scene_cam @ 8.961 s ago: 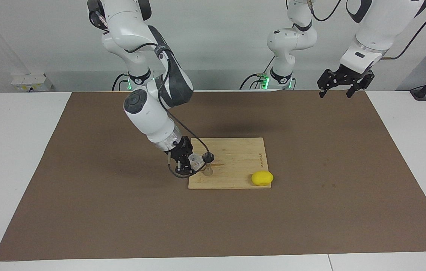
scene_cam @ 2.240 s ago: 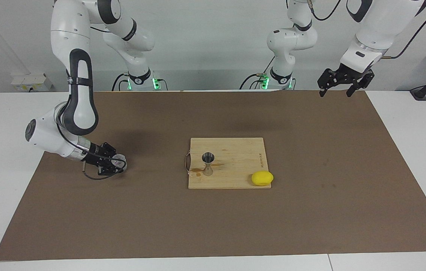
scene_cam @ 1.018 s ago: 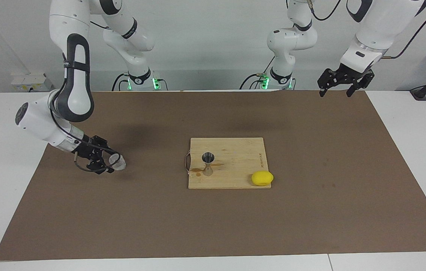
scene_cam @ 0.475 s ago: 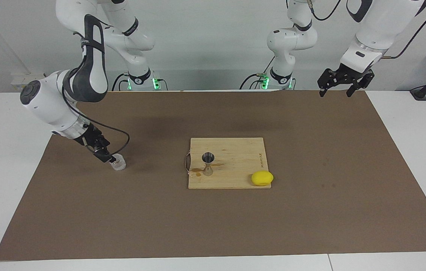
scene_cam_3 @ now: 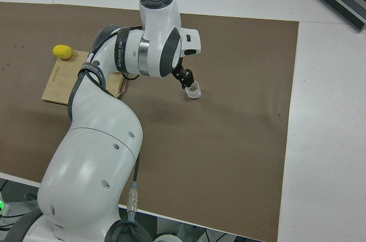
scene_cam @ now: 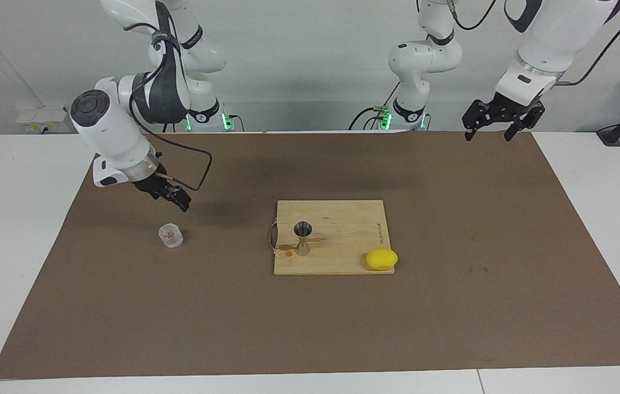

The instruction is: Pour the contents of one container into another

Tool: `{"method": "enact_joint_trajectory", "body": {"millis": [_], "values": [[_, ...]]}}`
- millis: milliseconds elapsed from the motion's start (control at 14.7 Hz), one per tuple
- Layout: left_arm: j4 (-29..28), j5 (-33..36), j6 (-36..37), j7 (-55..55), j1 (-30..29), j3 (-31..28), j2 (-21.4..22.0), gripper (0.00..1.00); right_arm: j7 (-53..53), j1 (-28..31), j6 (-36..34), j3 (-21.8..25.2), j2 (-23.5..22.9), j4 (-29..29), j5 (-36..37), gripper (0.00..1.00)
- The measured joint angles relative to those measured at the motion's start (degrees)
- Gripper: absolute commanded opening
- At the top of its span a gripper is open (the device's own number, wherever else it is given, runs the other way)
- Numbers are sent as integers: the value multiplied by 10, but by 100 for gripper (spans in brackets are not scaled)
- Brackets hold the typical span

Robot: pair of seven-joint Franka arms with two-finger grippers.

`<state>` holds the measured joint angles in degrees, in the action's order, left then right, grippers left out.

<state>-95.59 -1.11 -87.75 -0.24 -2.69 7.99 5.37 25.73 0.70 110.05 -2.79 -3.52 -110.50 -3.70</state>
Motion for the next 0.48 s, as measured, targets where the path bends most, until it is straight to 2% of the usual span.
{"method": "enact_joint_trajectory", "body": {"millis": [204,475], "values": [[0,0,0,0,0,0,0,100,-27,-14,-35,-1,31,17,18,99],[0,0,0,0,0,0,0,100,-69,-23,-98,-1,43,81,44,99]]}}
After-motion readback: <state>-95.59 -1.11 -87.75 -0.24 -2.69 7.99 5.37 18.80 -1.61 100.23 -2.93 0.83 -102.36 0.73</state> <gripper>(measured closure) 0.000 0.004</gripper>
